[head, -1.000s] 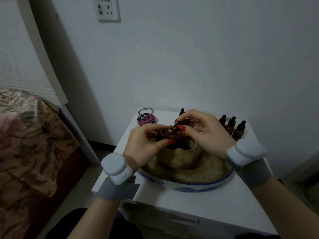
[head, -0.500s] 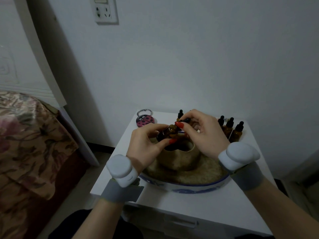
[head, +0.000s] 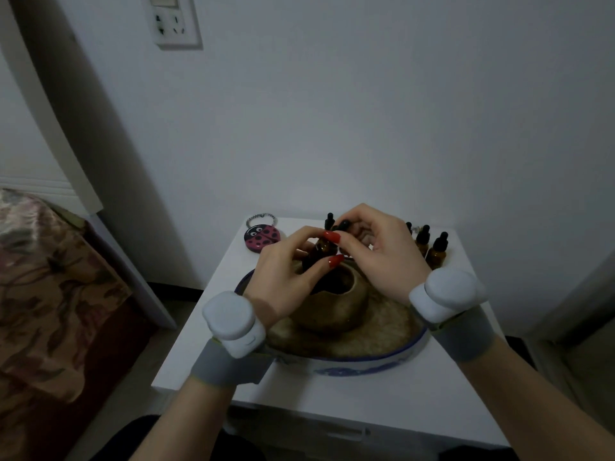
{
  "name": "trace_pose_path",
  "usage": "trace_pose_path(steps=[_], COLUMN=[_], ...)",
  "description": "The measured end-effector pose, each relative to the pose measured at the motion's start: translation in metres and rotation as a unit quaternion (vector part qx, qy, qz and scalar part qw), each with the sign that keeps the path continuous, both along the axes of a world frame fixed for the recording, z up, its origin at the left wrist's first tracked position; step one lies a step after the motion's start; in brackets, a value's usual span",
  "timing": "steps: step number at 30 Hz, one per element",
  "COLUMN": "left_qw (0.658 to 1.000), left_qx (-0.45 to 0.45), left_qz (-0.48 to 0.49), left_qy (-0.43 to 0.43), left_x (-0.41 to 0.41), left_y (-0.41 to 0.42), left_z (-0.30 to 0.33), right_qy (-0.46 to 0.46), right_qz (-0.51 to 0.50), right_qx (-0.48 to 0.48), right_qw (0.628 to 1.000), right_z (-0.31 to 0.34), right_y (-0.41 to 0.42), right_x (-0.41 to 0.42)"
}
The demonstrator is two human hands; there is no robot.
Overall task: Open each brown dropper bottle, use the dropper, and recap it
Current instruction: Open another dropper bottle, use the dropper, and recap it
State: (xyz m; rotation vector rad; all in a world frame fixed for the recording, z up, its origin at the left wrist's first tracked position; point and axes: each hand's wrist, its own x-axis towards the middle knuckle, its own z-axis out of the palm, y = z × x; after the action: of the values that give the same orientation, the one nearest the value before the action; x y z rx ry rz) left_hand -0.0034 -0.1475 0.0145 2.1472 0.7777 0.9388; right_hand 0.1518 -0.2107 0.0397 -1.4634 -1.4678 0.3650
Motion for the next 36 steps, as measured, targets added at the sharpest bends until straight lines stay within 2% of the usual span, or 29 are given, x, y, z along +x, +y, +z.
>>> trace_pose_path(steps=[8,14,21,28,33,36], left_qw=[0.998,0.998,0.995,0.990,0.971,0.962], left_qx=[-0.037,-0.049,-0.090,-0.101,-0.125,-0.061], left_qz=[-0.030,-0.039,-0.039,-0.035,-0.075,-0.073], left_qy=[-0.029,0.001,0.026,0.093,0.189,0.256], left_x=[0.017,0.031,0.053,0.094,0.122,0.136], left_y=[0.012,0.017,0.042,0.069,0.076,0.082], left_z=[0.003,0.010,0.024,0.027,0.024,0.026], right_qy=[0.032,0.059,0.053,0.025,0.001,-0.006], right_qz=[0.008,-0.004,-0.079,-0.094,-0.109,-0.114], right_qx=[0.021,0.014,-0.077,-0.152,-0.181,-0.185], right_qw=[0.999,0.998,0.993,0.983,0.977,0.976], right_z=[0.003,0.004,-0.002,-0.017,-0.027,-0.029], right_y=[-0.002,-0.004,-0.006,-0.009,-0.012,-0.015], right_x=[0.014,0.029,0.058,0.069,0.076,0.078])
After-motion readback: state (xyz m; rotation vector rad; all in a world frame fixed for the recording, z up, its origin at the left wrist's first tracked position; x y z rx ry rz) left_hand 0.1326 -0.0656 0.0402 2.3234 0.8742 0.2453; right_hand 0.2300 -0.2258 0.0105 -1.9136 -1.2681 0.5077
